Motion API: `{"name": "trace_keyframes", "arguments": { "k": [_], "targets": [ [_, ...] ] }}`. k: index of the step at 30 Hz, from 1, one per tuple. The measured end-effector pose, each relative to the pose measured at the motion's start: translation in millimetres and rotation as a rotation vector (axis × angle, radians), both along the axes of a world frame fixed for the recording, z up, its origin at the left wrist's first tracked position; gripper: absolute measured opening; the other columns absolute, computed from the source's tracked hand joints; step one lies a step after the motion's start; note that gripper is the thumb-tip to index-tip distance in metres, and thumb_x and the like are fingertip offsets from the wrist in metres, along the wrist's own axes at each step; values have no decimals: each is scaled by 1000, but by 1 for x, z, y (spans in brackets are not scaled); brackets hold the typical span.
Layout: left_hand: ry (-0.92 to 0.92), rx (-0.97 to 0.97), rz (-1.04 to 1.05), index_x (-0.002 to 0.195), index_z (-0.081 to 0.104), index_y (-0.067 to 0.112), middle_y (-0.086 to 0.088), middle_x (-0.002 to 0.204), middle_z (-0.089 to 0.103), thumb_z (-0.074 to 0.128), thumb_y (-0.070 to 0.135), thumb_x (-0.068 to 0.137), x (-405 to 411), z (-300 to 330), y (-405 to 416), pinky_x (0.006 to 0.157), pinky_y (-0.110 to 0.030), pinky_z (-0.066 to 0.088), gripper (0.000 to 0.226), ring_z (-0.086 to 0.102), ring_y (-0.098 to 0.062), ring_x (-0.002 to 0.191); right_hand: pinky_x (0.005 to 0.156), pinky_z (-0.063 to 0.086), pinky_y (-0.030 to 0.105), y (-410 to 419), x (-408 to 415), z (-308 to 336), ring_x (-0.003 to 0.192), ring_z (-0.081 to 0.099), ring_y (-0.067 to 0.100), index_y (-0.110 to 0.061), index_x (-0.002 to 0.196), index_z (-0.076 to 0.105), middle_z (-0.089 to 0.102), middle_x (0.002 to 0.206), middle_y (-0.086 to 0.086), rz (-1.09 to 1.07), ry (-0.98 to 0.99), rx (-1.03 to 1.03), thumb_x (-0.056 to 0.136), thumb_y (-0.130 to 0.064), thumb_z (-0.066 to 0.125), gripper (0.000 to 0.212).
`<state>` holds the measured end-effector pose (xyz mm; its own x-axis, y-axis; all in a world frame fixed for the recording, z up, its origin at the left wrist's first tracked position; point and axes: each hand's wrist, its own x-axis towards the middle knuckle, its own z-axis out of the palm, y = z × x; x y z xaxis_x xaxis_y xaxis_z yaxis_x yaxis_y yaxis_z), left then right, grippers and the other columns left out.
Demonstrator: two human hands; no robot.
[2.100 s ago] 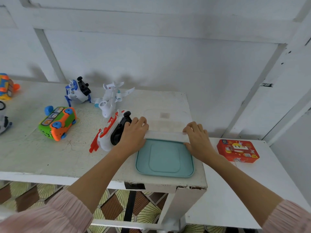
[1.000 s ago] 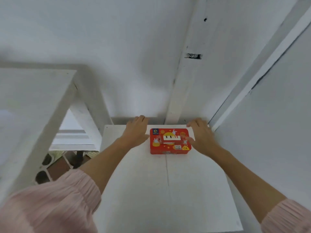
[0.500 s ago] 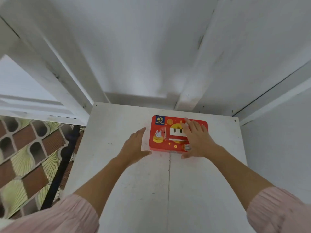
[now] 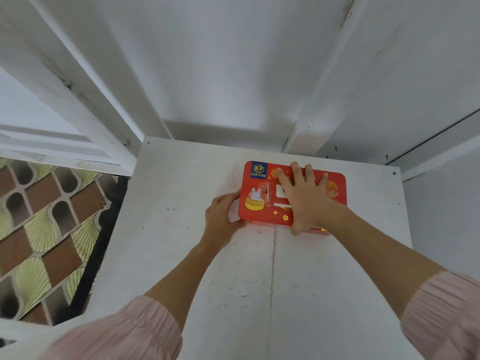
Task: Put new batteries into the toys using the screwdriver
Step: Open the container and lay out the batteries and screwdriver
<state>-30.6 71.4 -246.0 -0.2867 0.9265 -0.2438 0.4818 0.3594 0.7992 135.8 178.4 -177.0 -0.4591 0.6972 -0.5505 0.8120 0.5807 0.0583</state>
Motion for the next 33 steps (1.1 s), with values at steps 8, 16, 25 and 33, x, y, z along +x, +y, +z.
{"name": "trace_keyframes", "arguments": {
  "k": [8, 16, 25, 33],
  "targets": [
    [-12, 83, 41, 126, 56, 13, -3, 124, 59, 80, 21, 73, 1, -20, -5, 106, -53, 33, 59, 46, -24, 123, 106, 7, 66, 7, -3, 2, 138, -8, 44, -27, 143, -14, -11, 150, 10, 13, 8, -76, 56, -44, 82, 131],
    [4, 109, 23, 123, 57, 12, -3, 123, 60, 80, 22, 73, -2, -22, -3, 107, -51, 31, 56, 45, -24, 124, 107, 8, 66, 13, -2, 9, 139, -6, 42, -27, 144, -12, -9, 151, 9, 27, 18, -137, 58, -47, 81, 128],
    [62, 26, -94, 133, 47, 18, 0, 133, 54, 80, 20, 73, -7, 3, 2, 109, -47, 29, 69, 40, -23, 129, 109, 15, 63, 30, 0, 26, 138, 4, 37, -29, 144, -5, 1, 150, 7, 57, 48, -198, 56, -41, 81, 123],
    [492, 600, -247, 129, 46, 18, -8, 101, 66, 45, 55, 89, -25, 56, 0, 73, -29, 47, 54, 48, -11, 91, 104, 28, 59, 44, -1, 61, 133, 19, 32, -31, 143, 2, 15, 145, 5, 101, 113, -188, 50, -38, 82, 123]
  ]
}}
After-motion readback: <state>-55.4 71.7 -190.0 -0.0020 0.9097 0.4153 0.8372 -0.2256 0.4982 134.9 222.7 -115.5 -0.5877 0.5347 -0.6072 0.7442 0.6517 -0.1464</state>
